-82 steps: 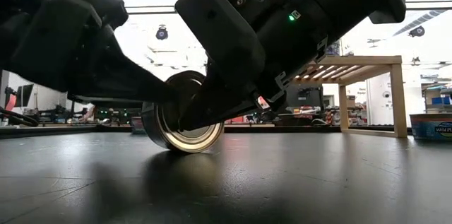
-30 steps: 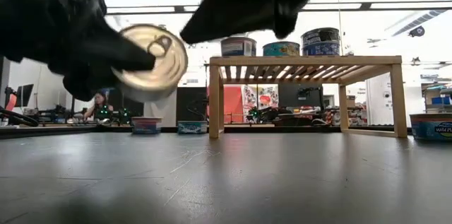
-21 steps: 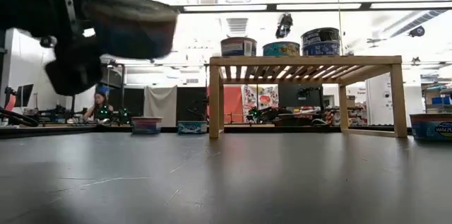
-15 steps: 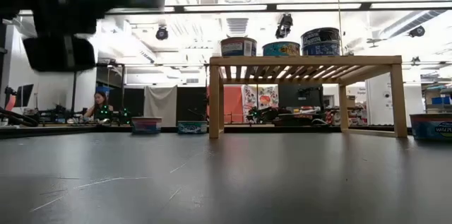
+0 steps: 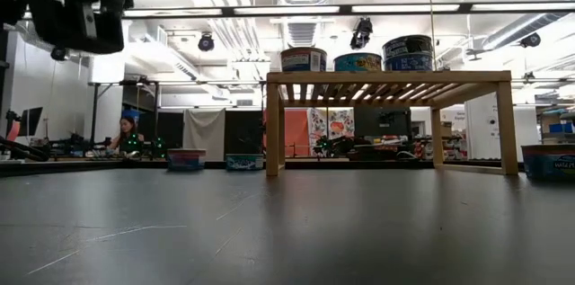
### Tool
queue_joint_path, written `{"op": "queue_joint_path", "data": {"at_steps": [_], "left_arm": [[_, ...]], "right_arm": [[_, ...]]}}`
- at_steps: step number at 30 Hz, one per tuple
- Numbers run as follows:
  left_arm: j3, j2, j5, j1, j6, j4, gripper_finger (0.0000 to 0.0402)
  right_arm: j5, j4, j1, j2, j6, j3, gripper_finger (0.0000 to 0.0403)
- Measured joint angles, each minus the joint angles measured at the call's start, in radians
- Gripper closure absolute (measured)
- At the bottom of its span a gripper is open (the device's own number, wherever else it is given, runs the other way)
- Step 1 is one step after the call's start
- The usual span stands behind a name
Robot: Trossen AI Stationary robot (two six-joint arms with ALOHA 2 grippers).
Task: Stack canned seafood by type on shelf
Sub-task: Stack the blue-pink tuna can on top of the blue-pink tuna can on the shelf
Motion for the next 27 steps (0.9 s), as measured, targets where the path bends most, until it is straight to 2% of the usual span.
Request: {"op": "queue_joint_path", "data": {"at_steps": [6, 13, 23, 27], "left_arm": [[0.042, 0.000, 0.000, 0.000, 0.029, -0.013, 0.0237], [0.079, 0.005, 0.000, 0.000, 0.068, -0.017, 0.0237], [0.101, 0.005, 0.008, 0.000, 0.098, -0.040, 0.0234], [0.101, 0.005, 0.008, 0.000, 0.122, -0.043, 0.0203]], "right_arm": [[0.043, 0.102, -0.018, 0.001, -0.099, 0.000, 0.0109], [0.044, 0.136, -0.048, 0.001, -0.205, 0.000, 0.0090], [0.043, 0.136, -0.076, 0.001, -0.384, 0.000, 0.0126], [0.039, 0.136, -0.077, 0.001, -0.406, 0.000, 0.0163]]}}
